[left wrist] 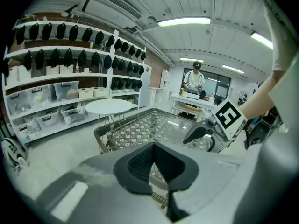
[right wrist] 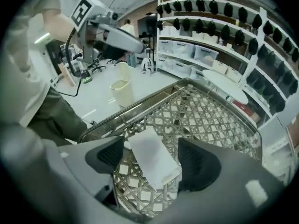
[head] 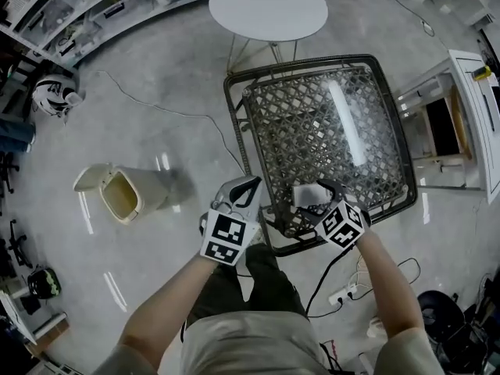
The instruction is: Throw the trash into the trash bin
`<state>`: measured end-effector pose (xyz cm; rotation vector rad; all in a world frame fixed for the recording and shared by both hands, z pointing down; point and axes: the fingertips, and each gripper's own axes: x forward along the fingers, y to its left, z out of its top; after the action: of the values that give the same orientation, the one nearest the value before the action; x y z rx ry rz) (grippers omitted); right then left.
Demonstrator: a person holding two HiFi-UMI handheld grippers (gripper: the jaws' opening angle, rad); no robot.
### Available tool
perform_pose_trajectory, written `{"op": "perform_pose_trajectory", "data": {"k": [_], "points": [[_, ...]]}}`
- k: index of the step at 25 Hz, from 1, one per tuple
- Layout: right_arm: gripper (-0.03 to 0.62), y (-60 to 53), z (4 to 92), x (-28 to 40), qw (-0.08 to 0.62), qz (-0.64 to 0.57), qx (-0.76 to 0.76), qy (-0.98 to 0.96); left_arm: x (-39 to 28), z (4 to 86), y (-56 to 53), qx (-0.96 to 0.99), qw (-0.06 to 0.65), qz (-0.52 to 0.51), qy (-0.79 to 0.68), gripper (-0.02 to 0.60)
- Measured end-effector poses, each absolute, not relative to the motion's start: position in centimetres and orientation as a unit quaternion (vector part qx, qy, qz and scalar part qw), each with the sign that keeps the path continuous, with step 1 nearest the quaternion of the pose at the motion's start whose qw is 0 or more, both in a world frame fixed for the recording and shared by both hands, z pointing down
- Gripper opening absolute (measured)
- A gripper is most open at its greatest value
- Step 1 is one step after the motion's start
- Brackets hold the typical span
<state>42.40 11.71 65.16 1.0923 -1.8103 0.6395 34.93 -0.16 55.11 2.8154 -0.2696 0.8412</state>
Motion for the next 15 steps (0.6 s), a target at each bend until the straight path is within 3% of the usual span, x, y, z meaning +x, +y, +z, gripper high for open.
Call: {"op": "perform_pose_trajectory", "data": {"k": [11, 15], "points": [[0.374, 12.6, 70.8, 43.2, 0.572, 0.199, 0.327, -0.725, 34.4, 61.8, 1.0, 0.933, 0.134, 0.318, -0.102, 0.002], [0.374, 13.1, 71.7, 43.5, 0.576, 0.211, 0.313, -0.725, 34.0, 63.9, 2.1, 0.922, 0.160, 0.336, -0.103, 0.002]]}}
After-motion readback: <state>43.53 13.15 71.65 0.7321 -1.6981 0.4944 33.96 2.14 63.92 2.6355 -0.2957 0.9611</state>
